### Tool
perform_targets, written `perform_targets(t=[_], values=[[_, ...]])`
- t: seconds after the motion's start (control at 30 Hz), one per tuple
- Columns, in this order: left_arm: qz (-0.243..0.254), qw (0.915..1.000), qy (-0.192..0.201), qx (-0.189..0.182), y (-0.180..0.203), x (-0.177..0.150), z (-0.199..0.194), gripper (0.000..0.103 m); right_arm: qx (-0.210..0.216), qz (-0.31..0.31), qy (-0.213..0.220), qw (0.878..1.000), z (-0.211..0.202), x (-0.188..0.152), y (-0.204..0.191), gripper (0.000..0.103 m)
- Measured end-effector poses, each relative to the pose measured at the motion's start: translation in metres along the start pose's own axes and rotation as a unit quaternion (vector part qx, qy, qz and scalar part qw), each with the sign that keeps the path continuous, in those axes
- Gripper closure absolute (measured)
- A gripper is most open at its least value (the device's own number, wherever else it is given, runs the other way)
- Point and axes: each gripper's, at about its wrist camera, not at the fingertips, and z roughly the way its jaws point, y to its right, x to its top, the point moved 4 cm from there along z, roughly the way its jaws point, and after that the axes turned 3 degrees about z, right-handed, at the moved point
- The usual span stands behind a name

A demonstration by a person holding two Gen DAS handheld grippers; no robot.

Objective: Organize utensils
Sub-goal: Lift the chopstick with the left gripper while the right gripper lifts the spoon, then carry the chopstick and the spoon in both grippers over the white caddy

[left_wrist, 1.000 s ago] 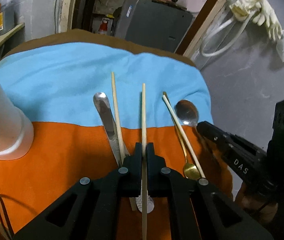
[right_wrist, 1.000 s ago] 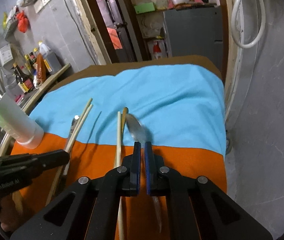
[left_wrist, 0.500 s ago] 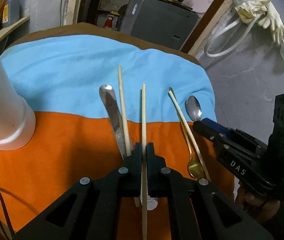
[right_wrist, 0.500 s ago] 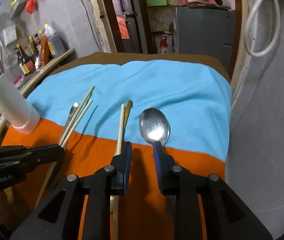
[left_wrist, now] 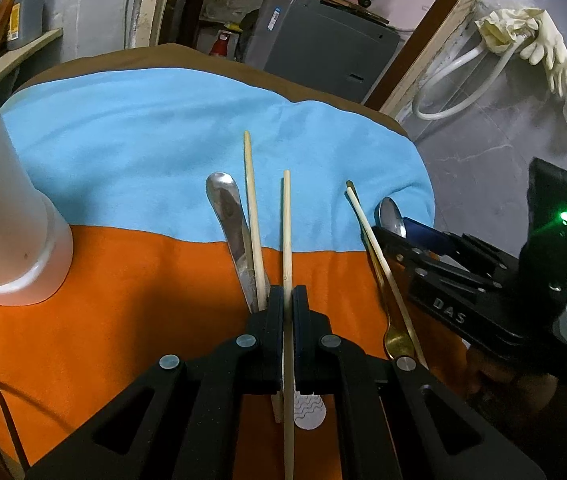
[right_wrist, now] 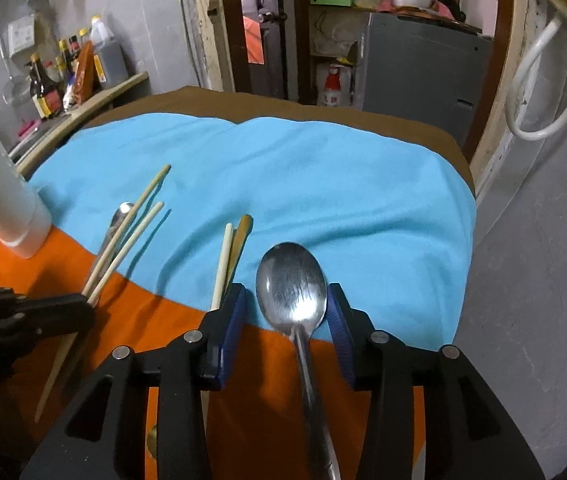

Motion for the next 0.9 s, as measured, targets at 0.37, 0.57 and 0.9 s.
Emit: perform_targets(t=[0.37, 0.57, 0.9], values=[[0.000, 0.9997, 0.015, -0.020, 0.003, 0.000, -0.004, 0.101, 0.027, 0.051, 0.027, 0.998, -0.007, 0.004, 0.010, 0.072], [0.004, 0.9945, 0.097, -0.039, 0.009, 0.003, -0.041, 0.101, 0.059, 0.064, 0.126, 0.988, -0.062, 0.000, 0.003, 0.072], [0.018, 0.9746, 0.221, -0.030, 0.021, 0.016, -0.116, 0.101, 0.121, 0.088, 0.256, 0.955, -0.141, 0.022, -0.033, 0.072]])
